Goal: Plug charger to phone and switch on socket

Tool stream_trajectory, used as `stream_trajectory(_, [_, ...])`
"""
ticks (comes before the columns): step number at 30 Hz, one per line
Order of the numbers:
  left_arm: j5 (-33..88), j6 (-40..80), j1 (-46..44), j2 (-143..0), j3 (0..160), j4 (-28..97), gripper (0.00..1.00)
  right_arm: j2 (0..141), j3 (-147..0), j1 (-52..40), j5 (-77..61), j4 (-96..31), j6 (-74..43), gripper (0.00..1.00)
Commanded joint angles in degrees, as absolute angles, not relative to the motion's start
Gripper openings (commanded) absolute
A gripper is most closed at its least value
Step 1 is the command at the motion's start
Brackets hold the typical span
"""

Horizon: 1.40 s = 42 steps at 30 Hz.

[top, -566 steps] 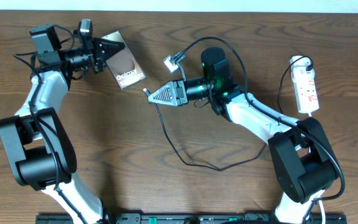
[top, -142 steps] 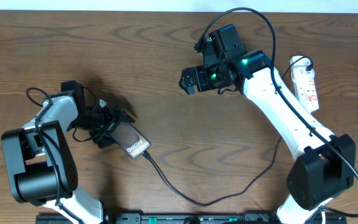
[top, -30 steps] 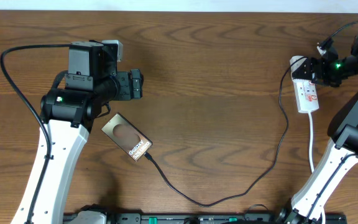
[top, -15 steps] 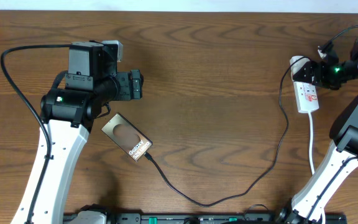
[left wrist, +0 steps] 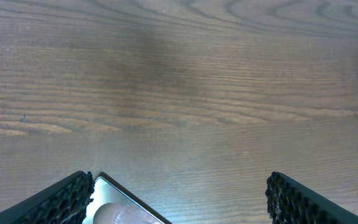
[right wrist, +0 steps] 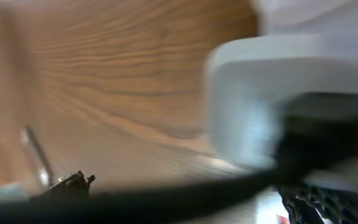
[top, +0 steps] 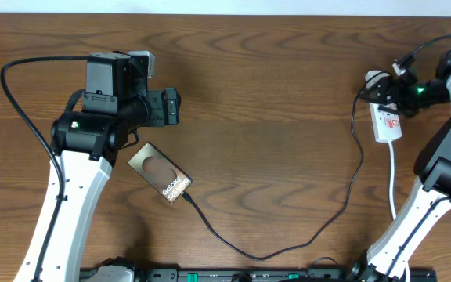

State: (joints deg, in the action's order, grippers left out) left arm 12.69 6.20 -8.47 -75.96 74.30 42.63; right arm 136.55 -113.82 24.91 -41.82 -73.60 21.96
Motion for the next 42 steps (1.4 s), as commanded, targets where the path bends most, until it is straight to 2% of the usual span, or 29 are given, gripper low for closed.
stream_trajectory(1, [11.92,6.72,-8.6,-75.66,74.87,42.78,0.91,139.83,-112.38,23.44,-45.15,-73.21,21.26,0.96])
stream_trajectory(5, [11.92,6.72,-8.6,-75.66,74.87,42.81,0.91,139.76,-112.53,23.53,-40.1,-72.84,18.39,0.98])
stream_trajectory(12, [11.92,6.72,-8.6,-75.66,74.87,42.78,0.91,137.27,-114.34,24.58,-21.34,-73.06,8.45,0.99])
stream_trajectory(19, [11.92,6.72,-8.6,-75.66,74.87,42.78,0.91,127.07,-115.13,25.56,-9.52,-73.63,-0.47,0.99])
stream_trajectory(24, [11.9,6.72,-8.6,-75.66,74.87,42.78,0.91,118.89,-115.13,25.47,-8.88,-76.2,-1.74,0.99])
stream_trajectory(32, [11.9,6.7,-8.6,-75.66,74.87,42.81,0.91,97.76,-115.13,23.99,-11.92,-83.42,-6.22,0.99])
stream_trajectory(36, [11.9,6.7,-8.6,-75.66,74.87,42.81,0.91,92.16,-115.13,23.9,-16.84,-83.42,-6.22,0.99])
stream_trajectory(42, [11.92,6.7,-8.6,-75.66,74.87,42.81,0.91,86.96,-115.13,23.92,-16.82,-83.42,-6.2,0.99])
